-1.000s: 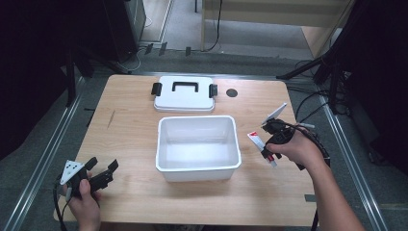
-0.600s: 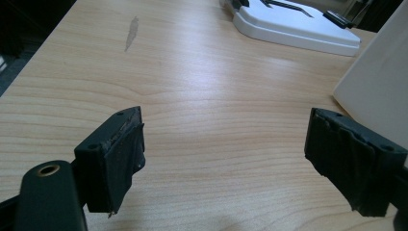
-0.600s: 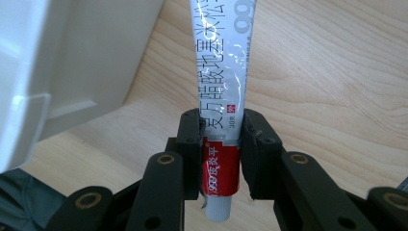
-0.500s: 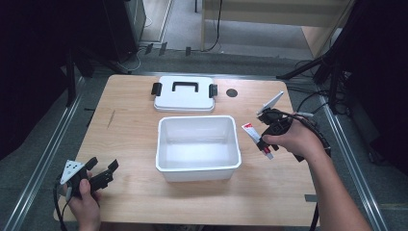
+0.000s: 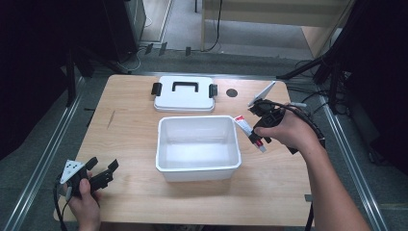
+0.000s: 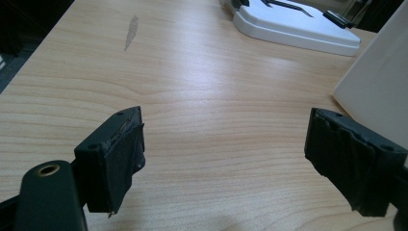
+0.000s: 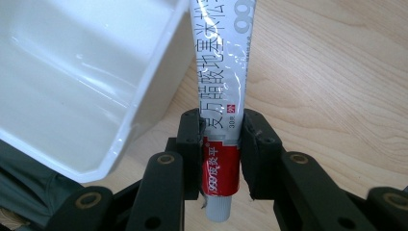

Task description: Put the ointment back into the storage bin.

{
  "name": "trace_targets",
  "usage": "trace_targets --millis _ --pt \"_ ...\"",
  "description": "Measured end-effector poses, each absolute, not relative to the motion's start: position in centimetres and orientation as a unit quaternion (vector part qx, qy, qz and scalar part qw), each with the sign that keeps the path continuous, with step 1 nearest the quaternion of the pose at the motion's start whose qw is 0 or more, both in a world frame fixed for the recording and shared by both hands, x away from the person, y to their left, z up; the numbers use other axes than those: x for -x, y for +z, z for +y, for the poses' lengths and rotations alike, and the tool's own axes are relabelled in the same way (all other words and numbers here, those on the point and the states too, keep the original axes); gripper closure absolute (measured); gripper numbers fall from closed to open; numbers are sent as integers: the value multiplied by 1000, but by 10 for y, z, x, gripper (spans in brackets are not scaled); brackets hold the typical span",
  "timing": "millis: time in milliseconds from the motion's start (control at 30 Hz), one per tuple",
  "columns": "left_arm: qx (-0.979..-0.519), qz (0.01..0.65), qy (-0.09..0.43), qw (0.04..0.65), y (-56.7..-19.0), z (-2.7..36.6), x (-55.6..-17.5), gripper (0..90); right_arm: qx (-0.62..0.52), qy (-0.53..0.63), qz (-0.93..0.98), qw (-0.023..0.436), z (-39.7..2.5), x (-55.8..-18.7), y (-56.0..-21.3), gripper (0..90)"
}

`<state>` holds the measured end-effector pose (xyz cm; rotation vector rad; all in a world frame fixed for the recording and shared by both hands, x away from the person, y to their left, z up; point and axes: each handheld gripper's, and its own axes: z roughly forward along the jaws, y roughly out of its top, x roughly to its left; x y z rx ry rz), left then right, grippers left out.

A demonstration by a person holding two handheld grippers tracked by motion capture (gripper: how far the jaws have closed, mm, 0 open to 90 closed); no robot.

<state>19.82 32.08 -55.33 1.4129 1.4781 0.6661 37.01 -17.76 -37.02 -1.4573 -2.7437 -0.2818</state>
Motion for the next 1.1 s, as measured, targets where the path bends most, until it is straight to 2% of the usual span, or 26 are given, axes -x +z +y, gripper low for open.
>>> trace_targets --millis 1100 --pt "-578 606 269 477 -553 322 -199 147 416 -96 -904 26 -110 -367 -358 729"
